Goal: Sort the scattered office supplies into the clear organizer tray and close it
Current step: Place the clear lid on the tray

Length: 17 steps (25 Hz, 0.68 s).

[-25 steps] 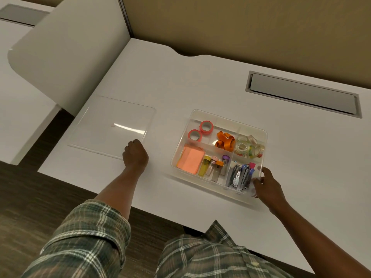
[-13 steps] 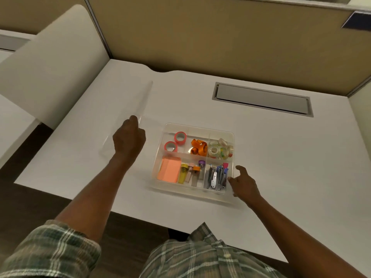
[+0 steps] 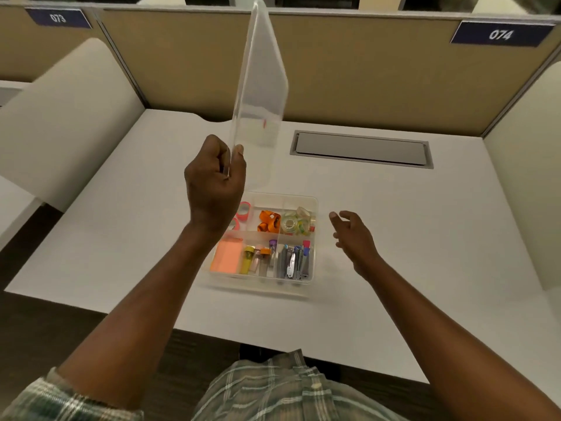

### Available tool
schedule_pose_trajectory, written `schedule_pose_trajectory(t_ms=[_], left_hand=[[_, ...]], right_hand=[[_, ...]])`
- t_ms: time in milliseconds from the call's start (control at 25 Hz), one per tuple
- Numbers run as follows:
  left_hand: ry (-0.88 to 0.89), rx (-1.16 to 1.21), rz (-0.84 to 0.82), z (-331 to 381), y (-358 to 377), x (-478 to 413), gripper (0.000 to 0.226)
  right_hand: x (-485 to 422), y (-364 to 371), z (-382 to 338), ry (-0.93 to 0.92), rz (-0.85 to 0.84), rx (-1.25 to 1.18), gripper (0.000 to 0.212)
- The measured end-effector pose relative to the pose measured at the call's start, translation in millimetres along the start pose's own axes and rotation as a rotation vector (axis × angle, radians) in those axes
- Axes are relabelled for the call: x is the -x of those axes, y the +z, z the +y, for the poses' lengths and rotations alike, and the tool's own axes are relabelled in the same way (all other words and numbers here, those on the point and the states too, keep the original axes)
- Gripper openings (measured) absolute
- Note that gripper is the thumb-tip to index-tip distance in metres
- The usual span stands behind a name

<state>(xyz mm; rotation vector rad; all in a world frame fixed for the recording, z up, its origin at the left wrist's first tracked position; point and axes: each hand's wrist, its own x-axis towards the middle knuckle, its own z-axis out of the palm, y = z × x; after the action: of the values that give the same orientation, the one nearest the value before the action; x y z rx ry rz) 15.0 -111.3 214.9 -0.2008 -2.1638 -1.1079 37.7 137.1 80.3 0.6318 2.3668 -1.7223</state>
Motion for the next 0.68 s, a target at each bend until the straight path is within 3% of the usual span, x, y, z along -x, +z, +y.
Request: schedule_pose_trajectory(t_ms=[200,280,360,440,600,680], left_hand=[[-0.474,0.507,-0.116,-23,-2,23,0.032],[-0.608,0.554,-0.203,-46,-7,41,0.033],[-0.642,0.422,-0.286,-77,-14,59,0.038],[-0.565,0.119,-0.364,-111,-21,78,0.040],[-0.396,-0.367,-0.437,-165,-27,111,0.034],[-0.382,-0.503,-0.492,-184,-27,121,0.034]], right_hand=[[-4,-7,-7,0.182,-0.002,-0.332,0.055],[2,-4,-3,0.216,-0.042,-0.386,0.047],[10,10,8,0.227,-0.002,-0.374,0.034],[21,29,27,0.207,0.114,-0.302,0.027],[30,67,68,0.073,0.215,0.182,0.033],[30,80,77,0.071,0.207,0.258,0.031]])
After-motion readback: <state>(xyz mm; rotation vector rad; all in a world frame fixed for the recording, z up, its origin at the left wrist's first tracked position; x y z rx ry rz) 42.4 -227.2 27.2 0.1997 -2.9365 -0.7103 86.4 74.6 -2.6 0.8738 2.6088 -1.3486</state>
